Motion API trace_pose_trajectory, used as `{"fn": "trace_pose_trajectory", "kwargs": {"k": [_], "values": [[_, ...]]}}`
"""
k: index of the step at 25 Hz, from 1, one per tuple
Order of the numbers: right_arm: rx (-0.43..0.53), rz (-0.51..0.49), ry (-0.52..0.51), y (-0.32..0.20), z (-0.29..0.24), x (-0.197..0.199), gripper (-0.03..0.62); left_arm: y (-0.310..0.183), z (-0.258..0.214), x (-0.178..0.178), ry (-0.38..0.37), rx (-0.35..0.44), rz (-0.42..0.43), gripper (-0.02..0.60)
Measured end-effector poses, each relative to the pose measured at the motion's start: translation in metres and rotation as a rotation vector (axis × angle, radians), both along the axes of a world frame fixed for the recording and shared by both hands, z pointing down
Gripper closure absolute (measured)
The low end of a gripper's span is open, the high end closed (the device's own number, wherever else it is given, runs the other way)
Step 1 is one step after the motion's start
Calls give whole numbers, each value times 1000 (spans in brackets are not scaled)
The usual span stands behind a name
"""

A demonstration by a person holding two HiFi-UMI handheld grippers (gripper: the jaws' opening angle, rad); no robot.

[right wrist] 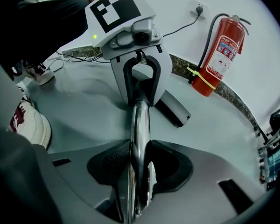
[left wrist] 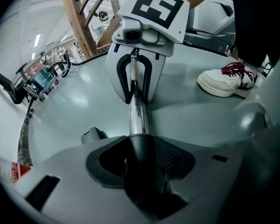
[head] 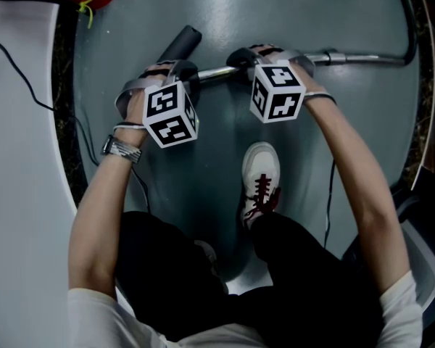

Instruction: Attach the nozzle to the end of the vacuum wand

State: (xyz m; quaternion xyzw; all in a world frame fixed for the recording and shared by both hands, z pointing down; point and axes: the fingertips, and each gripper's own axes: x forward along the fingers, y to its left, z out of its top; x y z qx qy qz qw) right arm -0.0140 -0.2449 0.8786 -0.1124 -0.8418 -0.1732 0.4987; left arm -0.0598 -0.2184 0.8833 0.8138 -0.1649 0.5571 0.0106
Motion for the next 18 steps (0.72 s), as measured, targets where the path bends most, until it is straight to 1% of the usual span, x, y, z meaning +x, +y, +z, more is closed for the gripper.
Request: {"fn": "trace_pose_trajectory", "kwargs": {"k": [3, 8, 11, 15, 18], "values": [[-4, 9, -10, 0, -2, -2, 441, 0, -1, 0, 4, 8, 1, 405], [-3, 22, -23, 1, -4, -4, 445, -2, 0, 1, 43, -22, -76, 405], [0, 27, -22, 0, -4, -5, 445, -4, 1, 0, 55, -38, -118, 406], [-3, 40, -35, -1, -6, -6, 445, -7, -1, -1, 98, -64, -191, 405], [1, 36, -32, -2, -6, -6, 445, -7, -2, 0, 104, -58, -194, 405]]}}
